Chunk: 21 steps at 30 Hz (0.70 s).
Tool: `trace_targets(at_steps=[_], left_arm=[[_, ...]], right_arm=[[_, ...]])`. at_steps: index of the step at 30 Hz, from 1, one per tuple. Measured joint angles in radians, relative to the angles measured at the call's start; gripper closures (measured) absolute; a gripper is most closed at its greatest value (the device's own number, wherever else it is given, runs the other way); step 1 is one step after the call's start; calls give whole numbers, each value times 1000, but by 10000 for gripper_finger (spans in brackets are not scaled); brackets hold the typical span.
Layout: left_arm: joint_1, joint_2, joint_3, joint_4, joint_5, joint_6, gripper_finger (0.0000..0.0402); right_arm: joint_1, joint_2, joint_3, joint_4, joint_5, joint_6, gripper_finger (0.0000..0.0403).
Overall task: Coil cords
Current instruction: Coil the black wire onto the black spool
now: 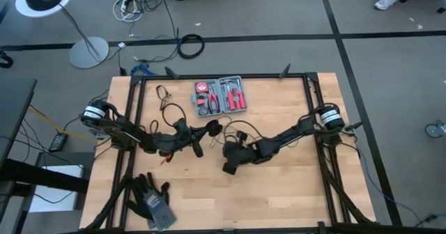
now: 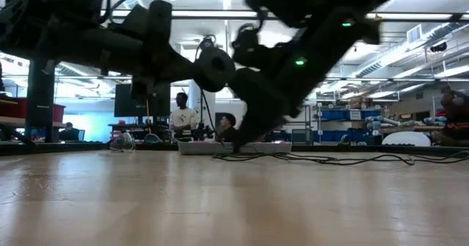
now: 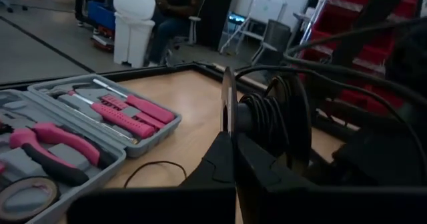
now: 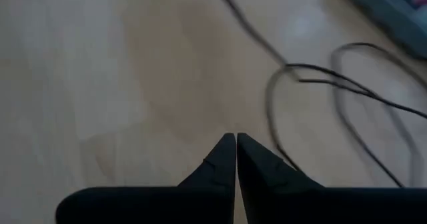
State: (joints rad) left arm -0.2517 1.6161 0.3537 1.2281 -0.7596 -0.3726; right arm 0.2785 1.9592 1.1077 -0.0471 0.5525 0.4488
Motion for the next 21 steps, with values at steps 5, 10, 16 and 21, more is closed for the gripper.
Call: trace_targets(at_steps=[5, 10, 16, 21], left_arm=[[-9, 0, -27, 42, -10, 1, 401], [-11, 0, -27, 81, -10, 54, 401], [-11, 0, -26, 138, -7, 107, 401], [-11, 0, -27, 141, -6, 110, 401]], right_arm=[[43, -90, -169, 146, 70, 75, 394], [55, -111, -381, 657, 64, 42, 399], [10, -47, -482, 1090, 38, -64, 395], [-26, -47, -426, 1078, -65, -280, 370]])
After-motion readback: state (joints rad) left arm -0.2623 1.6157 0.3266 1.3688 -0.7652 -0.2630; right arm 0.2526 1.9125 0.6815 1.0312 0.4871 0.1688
